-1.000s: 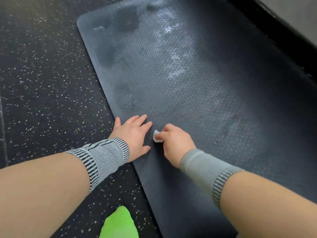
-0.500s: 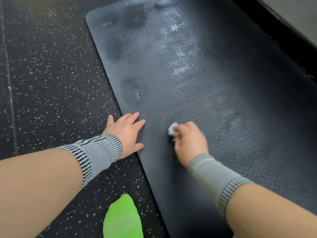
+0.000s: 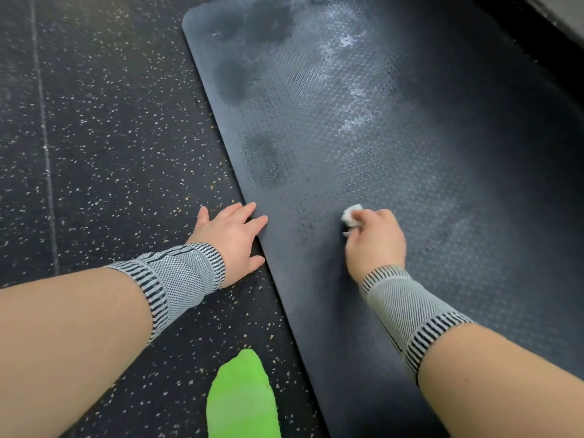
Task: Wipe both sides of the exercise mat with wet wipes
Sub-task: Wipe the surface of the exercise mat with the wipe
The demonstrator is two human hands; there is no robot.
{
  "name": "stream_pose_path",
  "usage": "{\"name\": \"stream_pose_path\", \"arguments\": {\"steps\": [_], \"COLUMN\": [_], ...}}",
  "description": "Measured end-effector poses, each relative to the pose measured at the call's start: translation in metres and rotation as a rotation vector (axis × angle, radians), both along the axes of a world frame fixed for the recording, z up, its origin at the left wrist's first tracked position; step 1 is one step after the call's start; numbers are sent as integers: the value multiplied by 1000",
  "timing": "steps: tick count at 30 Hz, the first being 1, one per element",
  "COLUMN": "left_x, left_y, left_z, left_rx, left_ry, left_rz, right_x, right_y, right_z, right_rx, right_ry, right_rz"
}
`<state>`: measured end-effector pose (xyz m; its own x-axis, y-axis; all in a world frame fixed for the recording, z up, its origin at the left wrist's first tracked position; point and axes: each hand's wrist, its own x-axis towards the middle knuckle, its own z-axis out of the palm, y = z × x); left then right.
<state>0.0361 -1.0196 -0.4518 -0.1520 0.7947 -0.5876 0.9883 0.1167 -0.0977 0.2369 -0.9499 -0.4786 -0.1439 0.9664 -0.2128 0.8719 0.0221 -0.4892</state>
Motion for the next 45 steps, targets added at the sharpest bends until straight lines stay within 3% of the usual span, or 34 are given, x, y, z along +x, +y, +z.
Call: {"name": "stream_pose_path", "arguments": {"steps": [2, 5, 7, 9, 11, 13, 19, 21, 23, 25, 26, 29, 31, 34, 36, 38, 43, 45], "left_x": [-3, -5, -7, -10, -14, -17, -21, -22, -25, -27, -29, -30, -29, -31, -36, -42, -46, -45], "left_y": [-2, -1, 1, 1, 1, 0, 5, 5, 4, 5, 6, 10, 14, 17, 16, 15, 19, 23], "left_z": [-2, -4, -5, -6, -6, -7, -10, -11, -11, -11, -11, -14, -15, -14, -15, -18, -20, -19], "left_rx": [14, 35, 47, 57, 68, 71, 82, 87, 93, 90, 89, 98, 113, 129, 131, 131, 168, 187], "left_ry": [7, -4, -16, -21, -17, 0, 8, 4, 3, -3, -5, -5, -10, -17, -18, -15, -36, -52], "left_rz": [-2, 24, 36, 41, 40, 38, 55, 53, 55, 70, 79, 101, 110, 97, 97, 106, 150, 162], "right_x": [-8, -42, -46, -39, -25, -24, -66, -57, -41, -36, -44, -79, -83, -64, -48, -54, -100, -92], "right_y": [-9, -53, -55, -25, 12, 21, -35, -3, 35, 45, 37, -13, -18, 40, 75, 73, 0, 20], "right_z": [-1, 0, -1, 1, 0, -3, 0, 0, -2, -2, -2, 3, 2, -1, -1, -3, -2, -1], "right_rx": [-57, -49, -47, 16, 67, -13, -49, 29, 75, -6, -20, -44, -40, 121, 86, 16, -1, 27], "right_ry": [-67, -29, 19, 24, -24, -78, 10, 9, -62, -111, -125, -81, -2, -53, -104, -129, -19, 9], "right_rz": [-4, 389, 529, 455, 202, -1, 566, 512, 250, 14, 39, 472, 621, 345, 60, -24, 517, 535]}}
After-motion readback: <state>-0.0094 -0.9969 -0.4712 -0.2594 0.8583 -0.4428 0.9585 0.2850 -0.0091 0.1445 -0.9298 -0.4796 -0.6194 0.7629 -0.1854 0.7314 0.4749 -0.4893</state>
